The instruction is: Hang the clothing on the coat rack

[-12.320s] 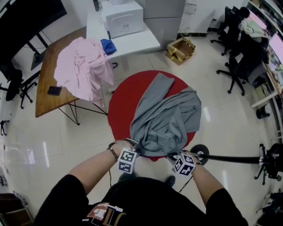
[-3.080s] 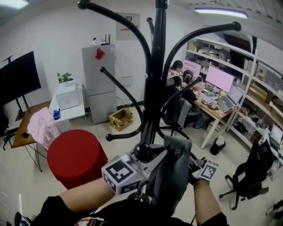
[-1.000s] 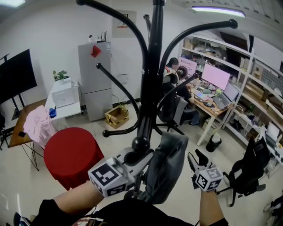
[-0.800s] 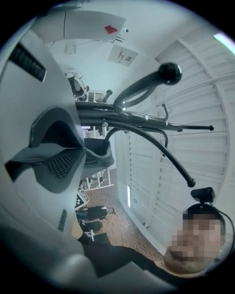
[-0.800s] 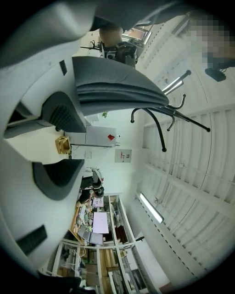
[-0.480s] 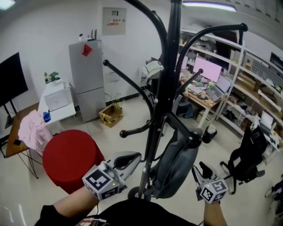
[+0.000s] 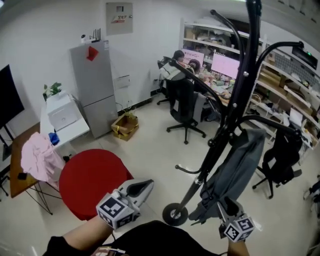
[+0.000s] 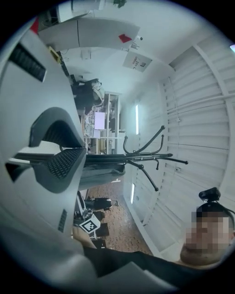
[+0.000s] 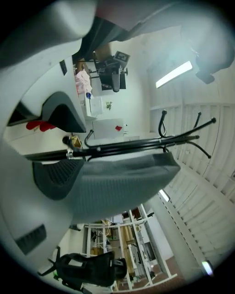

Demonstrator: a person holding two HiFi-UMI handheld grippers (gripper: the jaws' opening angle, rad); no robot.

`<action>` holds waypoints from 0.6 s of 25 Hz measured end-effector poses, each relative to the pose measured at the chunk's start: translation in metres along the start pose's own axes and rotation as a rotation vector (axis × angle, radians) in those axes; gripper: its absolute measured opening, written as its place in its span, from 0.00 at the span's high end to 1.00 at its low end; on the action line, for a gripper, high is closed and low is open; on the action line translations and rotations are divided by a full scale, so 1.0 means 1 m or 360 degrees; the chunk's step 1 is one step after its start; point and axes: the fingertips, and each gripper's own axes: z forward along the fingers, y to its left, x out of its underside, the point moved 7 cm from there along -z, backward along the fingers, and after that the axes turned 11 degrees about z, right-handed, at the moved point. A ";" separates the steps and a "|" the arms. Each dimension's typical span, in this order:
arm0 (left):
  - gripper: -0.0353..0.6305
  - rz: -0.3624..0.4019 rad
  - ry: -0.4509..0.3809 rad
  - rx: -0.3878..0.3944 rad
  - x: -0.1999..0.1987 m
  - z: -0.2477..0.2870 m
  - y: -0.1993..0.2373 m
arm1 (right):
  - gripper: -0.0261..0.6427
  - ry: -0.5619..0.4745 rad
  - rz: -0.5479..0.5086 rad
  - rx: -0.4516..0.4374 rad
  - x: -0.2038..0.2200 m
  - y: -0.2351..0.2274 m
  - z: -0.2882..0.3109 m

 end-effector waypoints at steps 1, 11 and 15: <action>0.95 -0.0014 0.0021 -0.0014 0.007 -0.015 0.006 | 0.71 0.0009 -0.0007 -0.0041 0.005 0.020 0.007; 0.95 -0.0139 0.0200 -0.0445 0.066 -0.143 0.075 | 0.73 0.0230 -0.0140 -0.0687 0.031 0.168 0.157; 0.95 -0.0216 0.0272 -0.0699 0.097 -0.193 0.090 | 0.76 0.0337 -0.0181 -0.0940 0.051 0.201 0.229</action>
